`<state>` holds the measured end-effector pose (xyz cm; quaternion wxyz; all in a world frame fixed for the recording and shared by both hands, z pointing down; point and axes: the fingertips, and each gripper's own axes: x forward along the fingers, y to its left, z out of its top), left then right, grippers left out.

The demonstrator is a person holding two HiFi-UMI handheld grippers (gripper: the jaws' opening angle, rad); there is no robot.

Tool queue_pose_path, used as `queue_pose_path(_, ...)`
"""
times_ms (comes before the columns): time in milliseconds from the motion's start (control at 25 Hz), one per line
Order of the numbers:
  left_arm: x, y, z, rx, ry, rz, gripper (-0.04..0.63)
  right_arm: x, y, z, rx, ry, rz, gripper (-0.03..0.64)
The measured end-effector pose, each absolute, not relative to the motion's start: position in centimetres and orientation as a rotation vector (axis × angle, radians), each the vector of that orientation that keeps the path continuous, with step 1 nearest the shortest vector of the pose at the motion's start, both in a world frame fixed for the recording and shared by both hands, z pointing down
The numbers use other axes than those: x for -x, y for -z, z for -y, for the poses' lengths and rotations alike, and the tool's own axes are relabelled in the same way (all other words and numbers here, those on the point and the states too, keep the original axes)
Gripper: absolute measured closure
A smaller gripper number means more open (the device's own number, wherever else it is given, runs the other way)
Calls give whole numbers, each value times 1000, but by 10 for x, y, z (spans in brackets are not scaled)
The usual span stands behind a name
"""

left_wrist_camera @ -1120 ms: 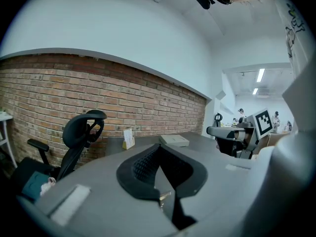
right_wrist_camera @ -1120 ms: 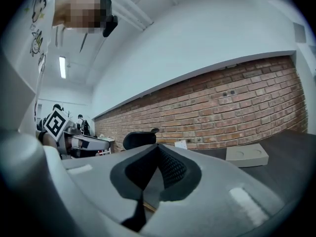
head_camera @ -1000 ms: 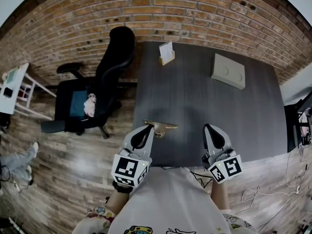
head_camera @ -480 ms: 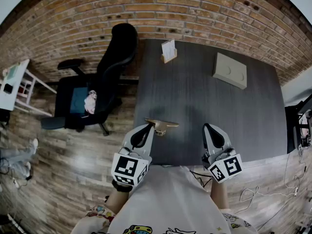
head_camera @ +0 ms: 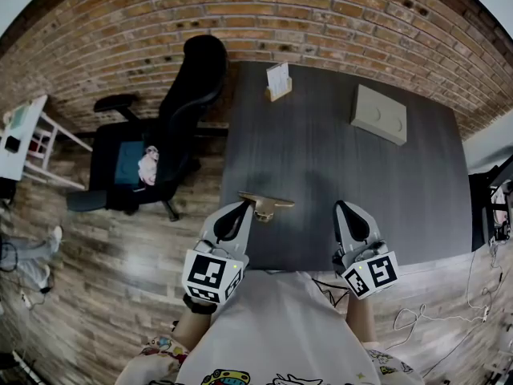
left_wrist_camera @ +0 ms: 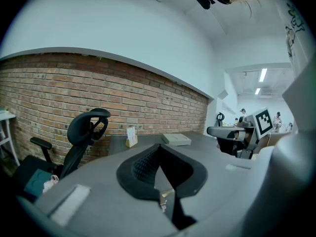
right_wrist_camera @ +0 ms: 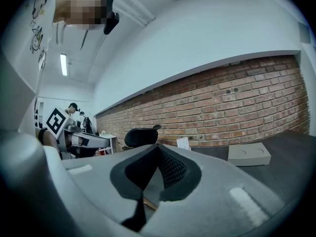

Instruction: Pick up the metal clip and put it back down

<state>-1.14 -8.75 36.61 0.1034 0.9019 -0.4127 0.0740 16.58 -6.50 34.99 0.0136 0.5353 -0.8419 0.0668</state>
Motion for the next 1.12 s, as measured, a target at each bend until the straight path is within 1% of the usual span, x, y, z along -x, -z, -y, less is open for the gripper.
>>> queue_pose_path(1120,14,-372,95,-2645,-227,1215,583,-163,-356,69,-1668,-243,2615,617)
